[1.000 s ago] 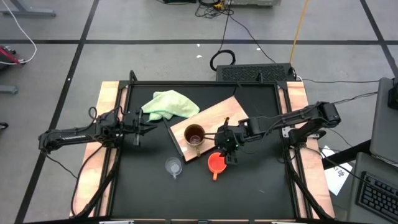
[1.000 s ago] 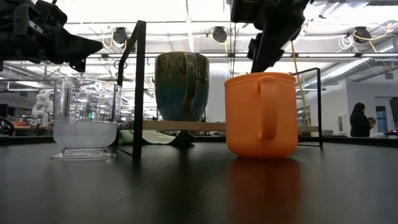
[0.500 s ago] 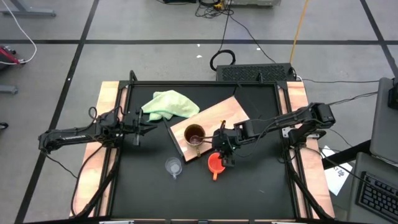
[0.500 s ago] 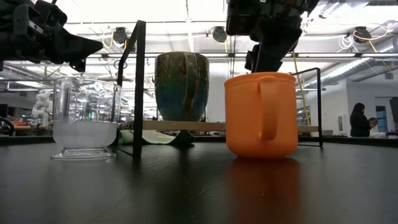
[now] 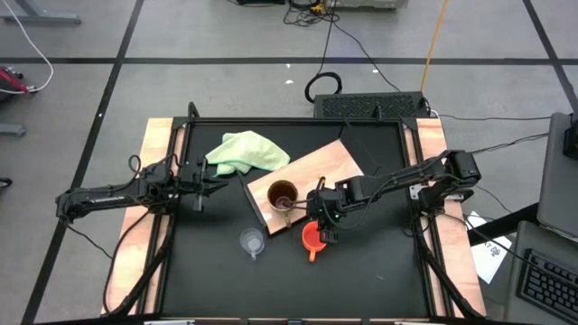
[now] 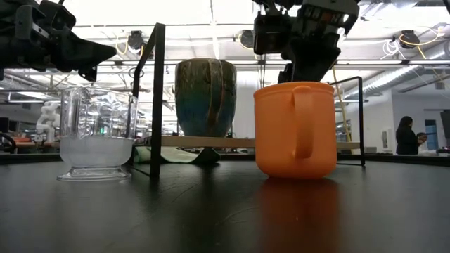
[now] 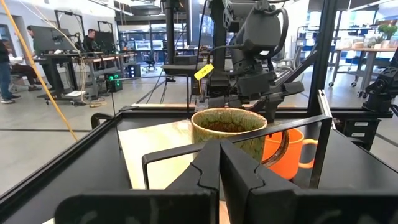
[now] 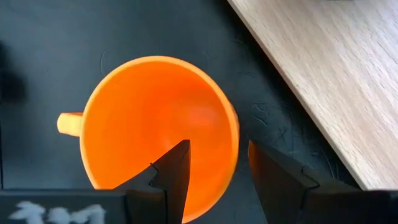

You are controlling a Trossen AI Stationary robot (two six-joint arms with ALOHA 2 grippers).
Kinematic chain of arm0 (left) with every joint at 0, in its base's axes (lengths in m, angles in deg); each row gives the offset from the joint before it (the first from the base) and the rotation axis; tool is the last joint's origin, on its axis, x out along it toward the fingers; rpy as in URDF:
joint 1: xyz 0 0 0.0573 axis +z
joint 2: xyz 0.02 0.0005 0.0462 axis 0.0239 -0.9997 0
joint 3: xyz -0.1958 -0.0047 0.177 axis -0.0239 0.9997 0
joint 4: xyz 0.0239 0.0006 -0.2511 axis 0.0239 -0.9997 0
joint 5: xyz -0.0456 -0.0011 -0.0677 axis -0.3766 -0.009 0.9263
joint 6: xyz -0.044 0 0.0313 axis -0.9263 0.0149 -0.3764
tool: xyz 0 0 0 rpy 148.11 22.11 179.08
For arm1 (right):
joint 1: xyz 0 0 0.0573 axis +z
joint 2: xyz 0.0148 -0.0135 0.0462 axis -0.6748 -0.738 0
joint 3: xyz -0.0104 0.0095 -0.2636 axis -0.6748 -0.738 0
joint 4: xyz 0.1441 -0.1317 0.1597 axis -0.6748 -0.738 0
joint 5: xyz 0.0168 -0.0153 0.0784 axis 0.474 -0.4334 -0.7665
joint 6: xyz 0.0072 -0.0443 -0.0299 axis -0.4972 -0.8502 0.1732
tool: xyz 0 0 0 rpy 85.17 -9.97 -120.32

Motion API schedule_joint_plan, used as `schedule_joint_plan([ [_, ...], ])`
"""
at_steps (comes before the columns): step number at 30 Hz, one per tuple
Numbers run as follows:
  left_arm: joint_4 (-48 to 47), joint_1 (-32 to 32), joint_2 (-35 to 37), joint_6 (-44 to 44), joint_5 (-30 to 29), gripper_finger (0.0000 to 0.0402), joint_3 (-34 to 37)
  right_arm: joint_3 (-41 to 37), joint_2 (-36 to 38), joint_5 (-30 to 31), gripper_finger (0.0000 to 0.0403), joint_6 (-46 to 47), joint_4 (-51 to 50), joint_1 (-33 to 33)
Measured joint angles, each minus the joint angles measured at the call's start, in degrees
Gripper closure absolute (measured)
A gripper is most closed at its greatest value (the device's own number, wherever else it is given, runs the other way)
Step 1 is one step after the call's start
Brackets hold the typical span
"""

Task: Stack small to large cups/mugs on shelf
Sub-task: Put the orange mug on the shelf

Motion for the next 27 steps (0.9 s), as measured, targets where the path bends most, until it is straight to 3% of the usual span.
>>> schedule_joint_plan([
  [27,0.0,0.0,0.0,-0.5,0.1,0.0389,0.0,0.0,0.0,0.5,0.0253,-1.6,1.1,0.8],
])
